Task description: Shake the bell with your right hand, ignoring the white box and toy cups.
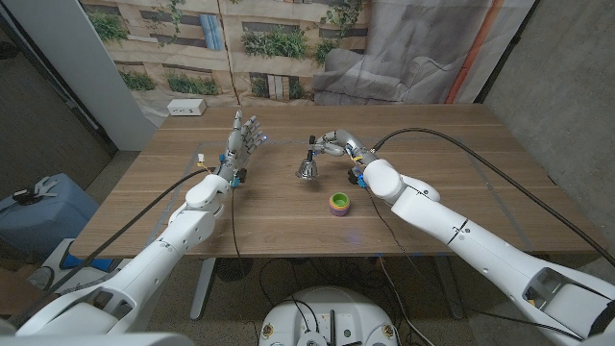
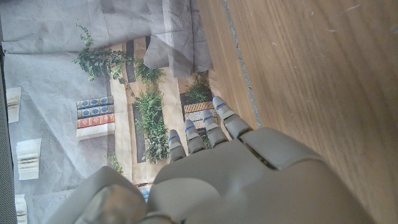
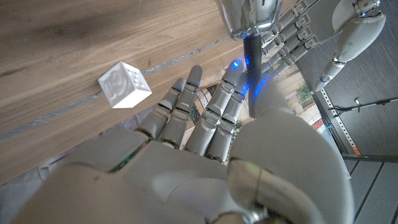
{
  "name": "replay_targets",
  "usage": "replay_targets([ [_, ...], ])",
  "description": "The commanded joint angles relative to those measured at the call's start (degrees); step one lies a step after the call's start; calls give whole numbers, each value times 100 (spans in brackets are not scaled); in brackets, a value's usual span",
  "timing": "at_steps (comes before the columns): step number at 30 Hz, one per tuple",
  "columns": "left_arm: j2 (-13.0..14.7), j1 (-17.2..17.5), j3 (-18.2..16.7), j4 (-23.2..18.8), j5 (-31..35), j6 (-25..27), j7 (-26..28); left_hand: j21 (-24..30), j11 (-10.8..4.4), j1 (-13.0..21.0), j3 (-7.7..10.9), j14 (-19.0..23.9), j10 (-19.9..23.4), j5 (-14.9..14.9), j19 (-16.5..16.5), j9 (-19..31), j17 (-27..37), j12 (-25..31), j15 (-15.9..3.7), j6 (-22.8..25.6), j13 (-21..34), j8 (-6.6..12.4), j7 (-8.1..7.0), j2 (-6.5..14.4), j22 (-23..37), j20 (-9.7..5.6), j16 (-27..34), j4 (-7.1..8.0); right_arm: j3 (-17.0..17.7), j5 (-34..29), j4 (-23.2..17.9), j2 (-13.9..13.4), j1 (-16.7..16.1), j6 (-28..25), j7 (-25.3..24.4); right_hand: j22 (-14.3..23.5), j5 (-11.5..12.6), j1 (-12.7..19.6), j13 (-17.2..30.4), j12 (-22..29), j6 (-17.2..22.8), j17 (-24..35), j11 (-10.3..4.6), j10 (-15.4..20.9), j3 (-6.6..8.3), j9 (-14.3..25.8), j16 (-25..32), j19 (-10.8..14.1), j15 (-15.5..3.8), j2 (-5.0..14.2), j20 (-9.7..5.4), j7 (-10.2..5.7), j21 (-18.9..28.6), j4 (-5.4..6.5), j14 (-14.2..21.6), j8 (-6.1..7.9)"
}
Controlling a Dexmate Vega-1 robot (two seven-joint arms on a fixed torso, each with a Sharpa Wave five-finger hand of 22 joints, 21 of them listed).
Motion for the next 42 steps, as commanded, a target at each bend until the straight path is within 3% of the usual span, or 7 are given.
replay_targets([
  [1, -1, -2, 1, 1, 0, 0, 0, 41, -27, 8, -3, 52, 8, 37, 46, 24, 27, 33, -560, -4, 29, 32, -35, 39, 32, 6, 33, 39, -71, -431, 312, 17, -78, 771, -497, 28, 30, 121, 30, -37, -5, 38, 11, -21, 3, 27, 24, -22, -881, -4, -272, -55, -20, -42, 41, -27],
  [15, -2, -2, 1, 3, 1, -2, -1, 39, -31, 8, -3, 51, 3, 37, 43, 24, 27, 31, -576, -2, 29, 33, -35, 38, 32, 8, 32, 39, -49, -1037, 983, 226, -134, 1929, -1137, 26, 23, 128, 48, -51, 20, 52, 10, -26, -22, 33, 29, -59, -867, -21, -287, -88, -38, -13, 36, -28],
  [24, 1, 0, -1, -2, -1, 1, 0, 39, -18, 8, -3, 52, 10, 37, 43, 24, 27, 34, -564, -2, 29, 33, -35, 39, 32, 9, 32, 40, -54, -1350, 1300, 376, -82, 2217, -1350, 23, 30, 348, 68, -75, 0, 82, 3, -49, 5, 42, 41, -65, -922, -44, -317, -143, -43, -83, 3, -50],
  [42, 0, -1, 0, 0, -1, 0, -1, 40, -31, 8, -4, 48, 8, 37, 45, 25, 27, 33, -559, 0, 29, 34, -35, 38, 32, 7, 31, 40, -288, -2331, 2286, 823, 118, 2837, -2640, 24, 18, 739, 92, -113, -7, 150, -17, -71, 38, 62, 91, -37, -930, -62, -396, -205, -33, -110, -10, -68],
])
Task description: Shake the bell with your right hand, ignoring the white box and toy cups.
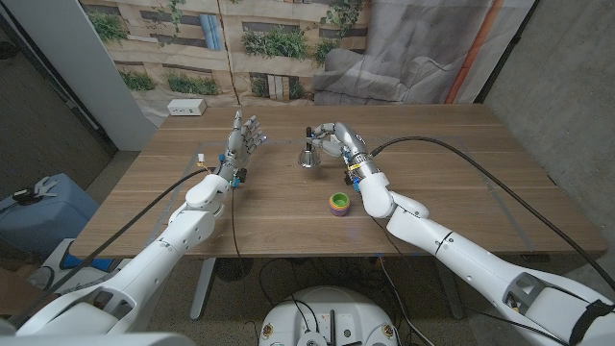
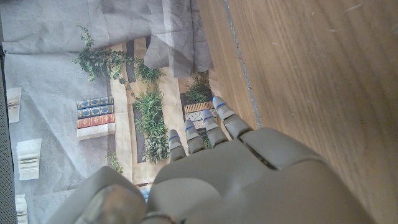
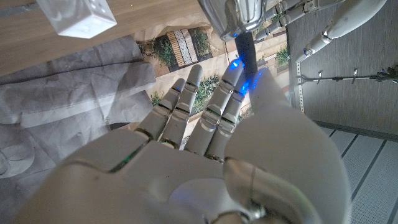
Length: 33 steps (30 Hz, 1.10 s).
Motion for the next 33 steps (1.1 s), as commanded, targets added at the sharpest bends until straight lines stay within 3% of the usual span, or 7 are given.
replay_targets([
  [1, -1, 1, 0, 1, -1, 2, 0, 40, -31, 8, -4, 49, 9, 37, 46, 25, 27, 33, -563, 0, 29, 34, -35, 38, 32, 9, 31, 40, -147, -597, 638, 274, 132, 400, -819, 25, 12, 157, 23, -13, 40, 20, -19, -25, -2, 36, 40, -9, -933, -12, -419, -70, 6, -26, -15, 35],
  [7, -2, 0, 0, 1, 0, 2, 0, 40, -26, 7, -4, 51, 8, 37, 44, 25, 27, 33, -562, 1, 29, 34, -35, 38, 32, 7, 32, 40, -268, -941, 929, 359, 232, 502, -1303, 25, 4, 212, 31, -20, 32, 46, -19, -30, -21, 41, 70, 0, -921, -28, -432, -85, 9, -5, 7, 29],
  [18, -3, 0, 0, 2, 0, 1, 0, 39, -24, 8, -4, 51, 7, 37, 42, 25, 27, 32, -563, 1, 29, 34, -35, 37, 32, 10, 32, 40, -387, -1051, 1086, 437, 301, 408, -1487, 26, 0, 352, 43, -32, 30, 79, -21, -38, -38, 51, 95, 16, -930, -57, -435, -132, 13, 0, 3, 24],
  [26, -1, 1, -1, 1, -1, 1, -2, 41, -31, 8, -4, 50, 7, 37, 48, 24, 27, 32, -562, 0, 29, 33, -35, 38, 32, 7, 32, 40, -315, -761, 769, 336, 207, 249, -1042, 27, -10, 297, 49, -45, 6, 79, -16, -43, -81, 57, 83, 32, -878, -52, -422, -110, 17, 84, 5, 13],
  [33, -1, 1, -1, 1, -1, 2, -1, 41, -22, 8, -4, 52, 6, 37, 47, 25, 27, 32, -563, 0, 29, 33, -35, 38, 32, 4, 33, 40, -158, -294, 311, 206, 69, 2, -337, 26, -13, 255, 50, -55, -7, 68, -13, -53, -100, 60, 59, 41, -871, -48, -406, -94, 19, 119, -6, 8],
])
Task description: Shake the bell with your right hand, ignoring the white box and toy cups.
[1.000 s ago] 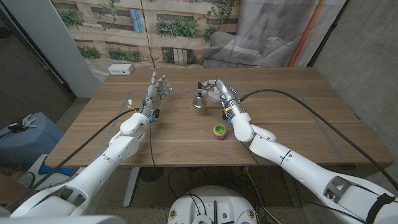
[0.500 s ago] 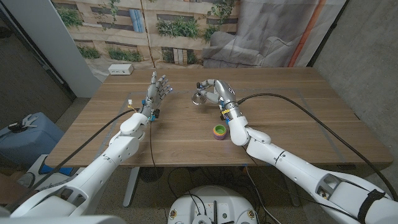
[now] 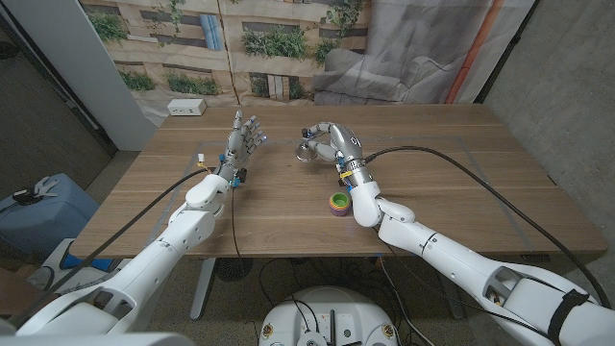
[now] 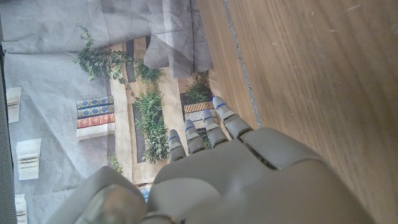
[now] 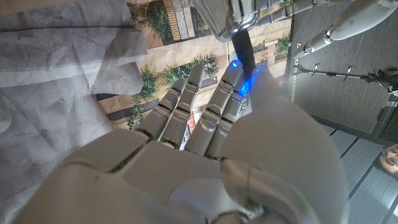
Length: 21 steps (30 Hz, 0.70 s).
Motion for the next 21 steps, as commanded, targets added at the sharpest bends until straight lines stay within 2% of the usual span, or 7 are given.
replay_targets([
  [1, 1, 1, 0, -1, 0, -1, 0, 41, -19, 8, -4, 52, 6, 37, 47, 25, 27, 32, -560, 0, 29, 33, -35, 38, 32, 7, 32, 40, 181, 571, -568, -167, -171, -339, 875, 27, 8, -66, 17, -12, 30, 2, 8, -34, -12, 32, -14, 38, -868, 28, -405, -54, 18, 41, -7, 6],
  [10, 2, 1, 0, -1, 1, 0, 1, 39, -17, 9, -3, 48, 9, 37, 43, 25, 27, 34, -564, -2, 29, 33, -35, 39, 32, 8, 31, 40, 362, 1131, -994, -297, -268, -645, 1644, 26, 6, -201, 29, -27, -7, -22, 13, -55, -60, 35, -59, 31, -845, 38, -370, -26, 12, 119, -11, -11],
  [21, 3, 1, 0, 1, -2, -2, -9, 39, -28, 9, -3, 50, 5, 37, 44, 25, 26, 32, -559, 0, 29, 33, -35, 39, 32, 5, 32, 39, 555, 1715, -1347, -453, -394, -871, 2246, 23, 10, -370, 55, -32, -12, -52, 23, -67, -103, 35, -114, -10, -831, 71, -328, 1, -8, 206, -6, -19],
])
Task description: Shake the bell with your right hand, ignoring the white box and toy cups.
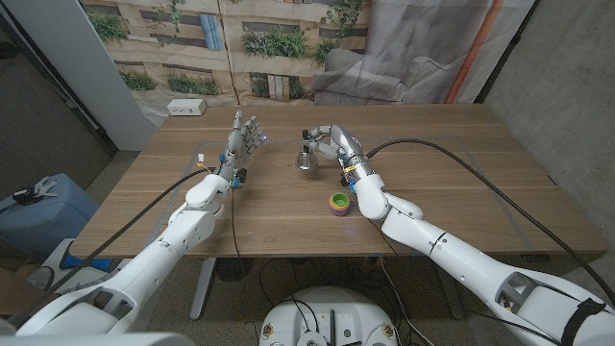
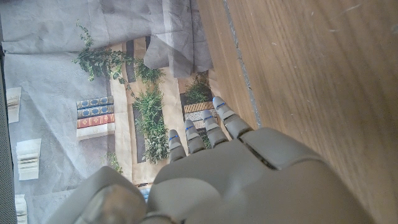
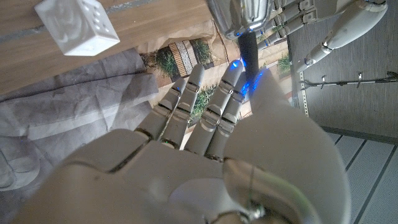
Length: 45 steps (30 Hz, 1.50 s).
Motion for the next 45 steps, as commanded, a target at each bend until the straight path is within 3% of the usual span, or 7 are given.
replay_targets([
  [1, 1, 0, -1, 0, -2, -1, -6, 40, -27, 9, -3, 51, 8, 37, 45, 25, 27, 33, -559, 0, 30, 33, -35, 39, 32, 8, 32, 39, 223, 693, -465, -179, -146, -324, 792, 23, 15, -99, 20, -10, -18, -1, -6, -36, 6, 1, -50, -12, -828, 15, -331, 15, -10, 63, -3, -11],
  [17, -1, 0, -1, -1, 0, 0, 1, 42, -37, 8, -3, 50, 6, 37, 49, 25, 27, 32, -559, -4, 29, 32, -35, 38, 32, 5, 31, 39, 459, 1610, -1304, -459, -343, -1350, 1547, 20, 19, -198, 43, -6, 20, -18, -1, -23, -18, -4, -86, -10, -840, 39, -307, 66, -11, 96, 3, -5],
  [26, -1, 0, -1, -2, 0, 0, 2, 39, -26, 8, -4, 51, 7, 37, 44, 25, 27, 33, -562, -3, 30, 32, -35, 38, 32, 8, 32, 40, 552, 2204, -1642, -475, -417, -2028, 1658, 18, 17, -292, 64, 5, 72, -26, 1, 6, -50, -10, -103, -5, -823, 41, -267, 86, -11, 121, 17, 6],
  [45, 1, 1, -2, -4, -1, 2, 2, 39, -18, 8, -3, 52, 5, 37, 42, 25, 27, 32, -560, -1, 30, 33, -35, 38, 32, 6, 32, 40, 471, 2610, -1735, -554, -409, -2147, 1425, 17, 22, -341, 90, 48, 195, -12, 3, 150, -70, -24, -78, 64, -843, 62, -164, 181, 9, 86, 99, 32],
])
